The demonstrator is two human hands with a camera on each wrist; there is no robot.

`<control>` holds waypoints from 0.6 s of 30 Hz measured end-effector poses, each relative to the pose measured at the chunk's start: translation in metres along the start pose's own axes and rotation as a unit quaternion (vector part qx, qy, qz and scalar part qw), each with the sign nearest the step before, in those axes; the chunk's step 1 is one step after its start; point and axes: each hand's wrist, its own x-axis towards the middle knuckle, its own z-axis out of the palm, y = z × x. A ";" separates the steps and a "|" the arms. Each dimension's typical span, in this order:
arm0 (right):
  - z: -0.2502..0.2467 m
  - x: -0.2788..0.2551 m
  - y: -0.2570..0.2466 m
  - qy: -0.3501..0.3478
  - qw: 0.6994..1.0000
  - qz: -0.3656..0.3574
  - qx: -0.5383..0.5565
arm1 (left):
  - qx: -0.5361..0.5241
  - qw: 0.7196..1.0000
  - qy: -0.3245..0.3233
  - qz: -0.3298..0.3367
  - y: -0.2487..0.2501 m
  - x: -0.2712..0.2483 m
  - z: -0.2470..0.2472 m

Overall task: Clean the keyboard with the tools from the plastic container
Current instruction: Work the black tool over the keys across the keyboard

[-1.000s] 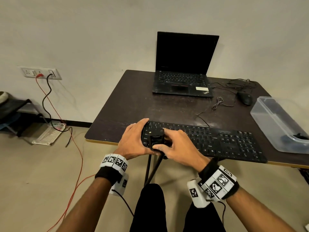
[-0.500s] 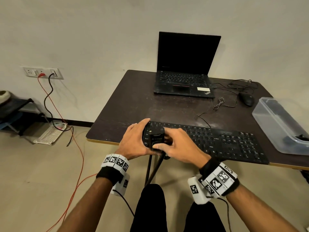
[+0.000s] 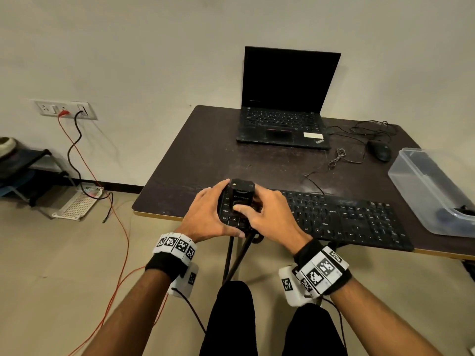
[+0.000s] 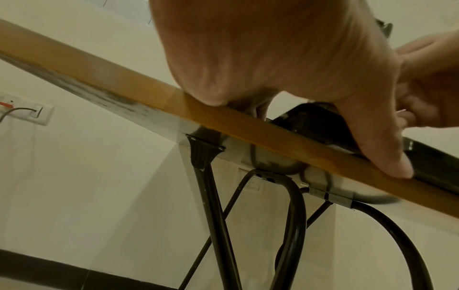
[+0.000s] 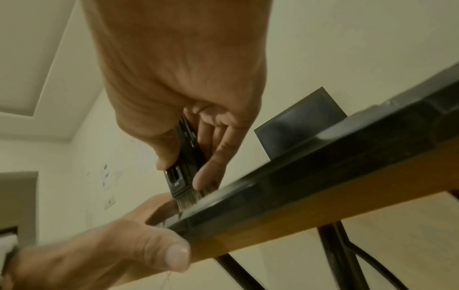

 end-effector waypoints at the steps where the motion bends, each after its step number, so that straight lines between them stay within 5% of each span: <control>1: 0.001 -0.002 -0.001 -0.017 1.000 -0.004 0.006 | -0.011 1.000 -0.011 -0.018 -0.003 0.001 0.000; 4: 0.002 -0.006 -0.008 -0.072 0.997 -0.008 0.031 | -0.059 0.997 -0.034 -0.042 -0.016 0.003 -0.001; 9: 0.007 0.000 -0.004 -0.011 1.000 0.001 0.006 | -0.095 0.994 -0.053 -0.030 -0.011 0.004 -0.005; 13: 0.014 0.001 -0.010 -0.064 0.998 -0.009 0.003 | -0.101 0.994 -0.040 -0.003 -0.006 0.001 -0.005; 18: 0.015 0.007 -0.010 -0.030 1.000 -0.001 0.009 | -0.098 0.995 -0.029 0.020 0.006 0.000 -0.010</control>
